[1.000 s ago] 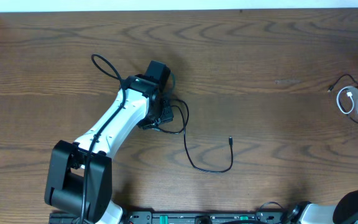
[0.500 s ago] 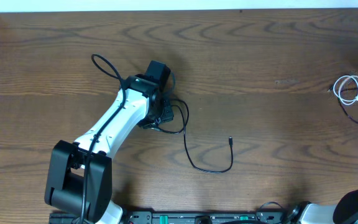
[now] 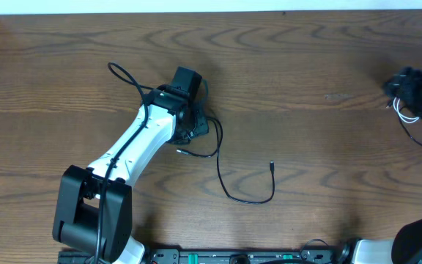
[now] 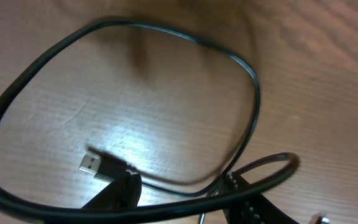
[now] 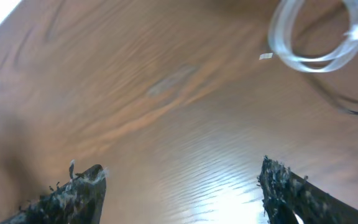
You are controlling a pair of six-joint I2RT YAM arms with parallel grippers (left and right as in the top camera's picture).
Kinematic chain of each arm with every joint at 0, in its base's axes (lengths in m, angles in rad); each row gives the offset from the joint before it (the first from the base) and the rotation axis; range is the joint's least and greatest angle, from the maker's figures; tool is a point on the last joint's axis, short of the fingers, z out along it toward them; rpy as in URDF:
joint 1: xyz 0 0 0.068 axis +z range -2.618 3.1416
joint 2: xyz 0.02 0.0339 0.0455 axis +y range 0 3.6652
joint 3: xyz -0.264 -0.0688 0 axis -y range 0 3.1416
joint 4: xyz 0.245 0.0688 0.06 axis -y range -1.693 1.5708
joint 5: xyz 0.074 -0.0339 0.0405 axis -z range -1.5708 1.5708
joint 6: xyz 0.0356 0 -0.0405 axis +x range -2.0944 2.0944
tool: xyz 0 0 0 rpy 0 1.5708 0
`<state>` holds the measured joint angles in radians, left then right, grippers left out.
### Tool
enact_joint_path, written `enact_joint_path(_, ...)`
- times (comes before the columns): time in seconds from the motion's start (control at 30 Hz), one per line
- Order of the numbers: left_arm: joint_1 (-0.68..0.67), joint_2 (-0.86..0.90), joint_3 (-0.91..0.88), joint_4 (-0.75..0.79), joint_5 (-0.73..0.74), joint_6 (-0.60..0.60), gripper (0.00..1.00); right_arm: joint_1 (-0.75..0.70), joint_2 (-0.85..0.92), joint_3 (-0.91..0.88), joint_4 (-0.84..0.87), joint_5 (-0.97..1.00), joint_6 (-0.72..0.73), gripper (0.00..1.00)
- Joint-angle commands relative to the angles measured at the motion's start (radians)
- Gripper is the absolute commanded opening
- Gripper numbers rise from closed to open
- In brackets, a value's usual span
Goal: Untangle cables
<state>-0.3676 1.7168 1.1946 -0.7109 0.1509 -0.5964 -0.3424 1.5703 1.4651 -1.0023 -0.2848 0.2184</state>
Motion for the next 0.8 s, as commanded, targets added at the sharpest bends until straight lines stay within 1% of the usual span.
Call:
enact_joint_path(0.0,0.002,0.002,-0.009,0.014,0.0,0.02,0.46,0.089,0.031,0.01,-0.012,-0.084,-0.154,0.76)
enact_joint_path(0.07,0.002,0.002,-0.009,0.022,0.009,0.051,0.46,0.137,0.048,0.01,-0.012,-0.116,-0.229,0.76)
enact_joint_path(0.13,0.002,0.002,-0.009,0.033,0.053,0.122,0.46,0.197,0.075,0.01,-0.008,-0.154,-0.325,0.78)
enact_joint_path(0.2,0.002,0.002,-0.009,0.045,0.097,0.191,0.46,0.251,0.105,0.01,-0.008,-0.172,-0.375,0.8)
enact_joint_path(0.3,0.002,0.002,-0.009,0.066,0.159,0.29,0.47,0.325,0.161,0.01,-0.007,-0.194,-0.407,0.82)
enact_joint_path(0.4,0.0,0.002,-0.009,0.087,0.209,0.356,0.52,0.399,0.235,0.01,-0.009,-0.222,-0.411,0.84)
enact_joint_path(0.57,-0.026,0.002,-0.009,0.105,0.212,0.4,0.54,0.496,0.338,0.01,-0.005,-0.315,-0.453,0.86)
enact_joint_path(0.77,-0.059,0.002,-0.009,0.122,0.204,0.401,0.56,0.605,0.44,0.01,0.048,-0.359,-0.452,0.86)
